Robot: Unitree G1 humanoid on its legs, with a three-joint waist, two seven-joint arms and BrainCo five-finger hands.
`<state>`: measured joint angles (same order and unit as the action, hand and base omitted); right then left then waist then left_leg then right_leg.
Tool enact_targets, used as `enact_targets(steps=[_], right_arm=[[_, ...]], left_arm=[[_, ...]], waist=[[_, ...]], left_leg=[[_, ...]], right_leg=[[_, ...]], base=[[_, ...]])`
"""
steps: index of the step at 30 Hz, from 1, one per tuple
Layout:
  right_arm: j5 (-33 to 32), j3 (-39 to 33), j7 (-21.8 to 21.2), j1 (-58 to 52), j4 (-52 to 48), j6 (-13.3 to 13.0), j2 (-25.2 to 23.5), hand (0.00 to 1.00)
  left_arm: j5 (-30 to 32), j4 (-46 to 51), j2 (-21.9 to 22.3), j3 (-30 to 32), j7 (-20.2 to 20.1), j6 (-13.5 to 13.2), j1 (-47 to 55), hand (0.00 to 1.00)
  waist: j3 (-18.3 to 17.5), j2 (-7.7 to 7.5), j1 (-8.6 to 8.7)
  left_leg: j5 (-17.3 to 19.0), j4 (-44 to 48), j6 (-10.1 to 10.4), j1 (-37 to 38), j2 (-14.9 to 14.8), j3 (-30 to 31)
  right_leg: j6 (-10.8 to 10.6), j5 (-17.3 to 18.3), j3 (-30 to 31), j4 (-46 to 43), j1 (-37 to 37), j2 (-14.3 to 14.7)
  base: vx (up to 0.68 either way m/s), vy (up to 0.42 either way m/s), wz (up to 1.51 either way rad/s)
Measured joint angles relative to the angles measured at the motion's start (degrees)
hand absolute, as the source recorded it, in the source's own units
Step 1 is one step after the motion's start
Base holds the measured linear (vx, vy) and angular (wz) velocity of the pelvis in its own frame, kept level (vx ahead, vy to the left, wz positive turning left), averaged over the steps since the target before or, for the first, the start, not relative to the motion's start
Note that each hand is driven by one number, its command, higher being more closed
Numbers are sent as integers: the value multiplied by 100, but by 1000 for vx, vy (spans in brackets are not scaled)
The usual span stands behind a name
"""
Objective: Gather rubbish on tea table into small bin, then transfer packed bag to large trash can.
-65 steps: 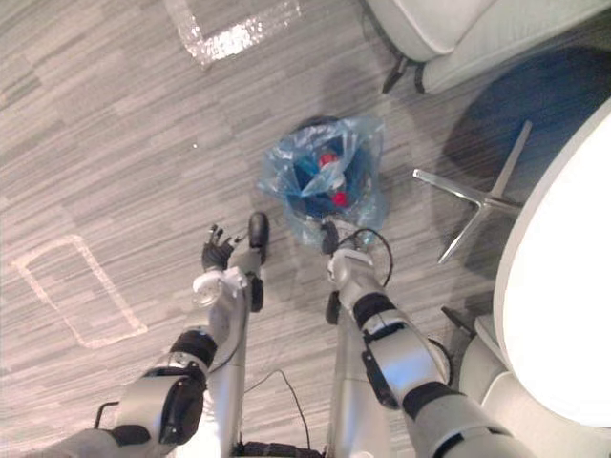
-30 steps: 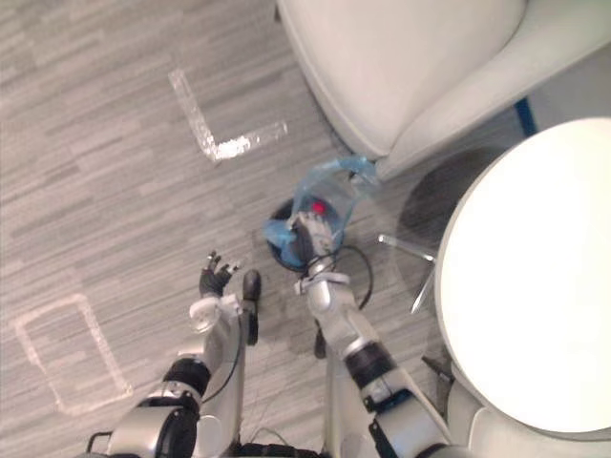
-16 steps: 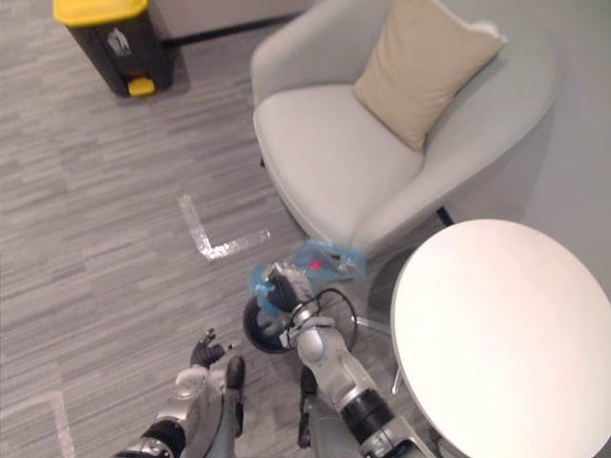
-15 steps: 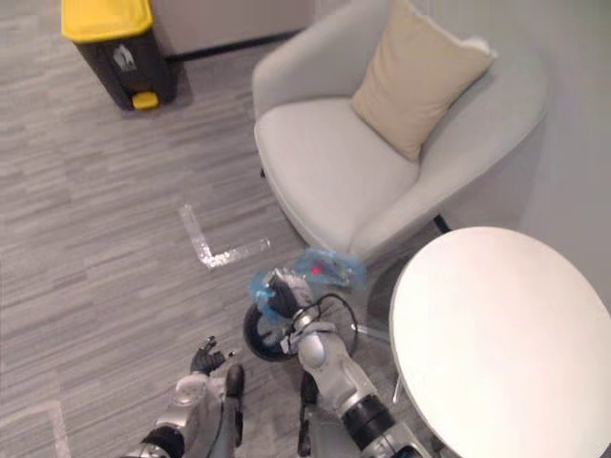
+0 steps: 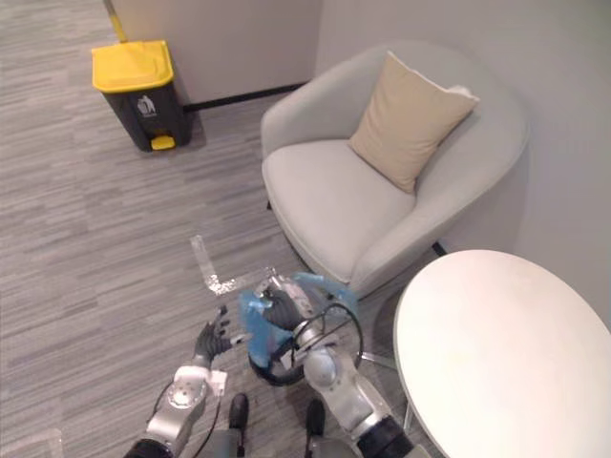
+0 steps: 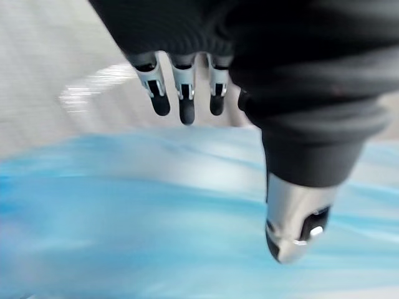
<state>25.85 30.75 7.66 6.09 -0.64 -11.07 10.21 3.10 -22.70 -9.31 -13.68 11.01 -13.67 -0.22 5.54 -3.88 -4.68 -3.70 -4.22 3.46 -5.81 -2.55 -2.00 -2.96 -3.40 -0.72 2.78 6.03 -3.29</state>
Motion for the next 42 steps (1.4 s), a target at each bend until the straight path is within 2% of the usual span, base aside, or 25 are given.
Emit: enact_targets(steps=[6, 10, 16, 27, 36, 37, 42], right_arm=[[-193, 104, -86, 33, -85, -69, 146, 100], [-237, 98, -87, 72, -99, -69, 145, 100], [-594, 106, -104, 75, -543, -70, 139, 100], [-1352, 403, -259, 469, -854, -160, 117, 100], [-1745, 552, -288, 602, -1023, -149, 104, 100], [-1754, 555, -288, 611, -1023, -142, 104, 100], [-1963, 646, -295, 695, -1022, -32, 103, 100]], left_arm=[[690, 462, -118, -195, 13, -84, 53, 0], [807, 765, -123, -310, 10, -98, 104, 0], [982, 1067, -125, -443, 14, -118, 162, 0], [1619, 1059, -119, -888, 181, -94, -107, 0], [1938, 719, -30, -1056, 474, 70, -378, 0], [1938, 699, -20, -1055, 493, 81, -381, 100], [1935, 326, 132, -1069, 641, 192, -663, 100]], waist=[[-114, 92, 4], [-125, 93, 15], [-335, 145, 108], [-424, 172, 180], [-467, 139, 213], [-468, 138, 215], [-479, 121, 215]], left_leg=[[-23, -107, -25, 51, 5, -7], [-23, -114, -25, 77, 0, -39], [-26, -154, -28, 101, -1, -55], [-44, -163, -2, 194, -42, -180], [-70, -165, 24, 200, -69, -213], [-71, -165, 25, 199, -70, -213], [-72, -164, 27, 190, -79, -213]], right_leg=[[0, -1, 22, 32, -12, 4], [1, -1, 66, 32, -20, 13], [1, -1, 106, 31, -16, 31], [13, -9, 240, -31, -17, 55], [35, -24, 279, -27, -1, 90], [36, -25, 279, -24, -1, 91], [47, -37, 277, 2, -2, 102]], base=[[19, 0, -1], [7, -1, -5], [-1, 0, -1], [-26, -3, -6], [-7, -2, -1], [0, 0, 0], [0, 0, 0]])
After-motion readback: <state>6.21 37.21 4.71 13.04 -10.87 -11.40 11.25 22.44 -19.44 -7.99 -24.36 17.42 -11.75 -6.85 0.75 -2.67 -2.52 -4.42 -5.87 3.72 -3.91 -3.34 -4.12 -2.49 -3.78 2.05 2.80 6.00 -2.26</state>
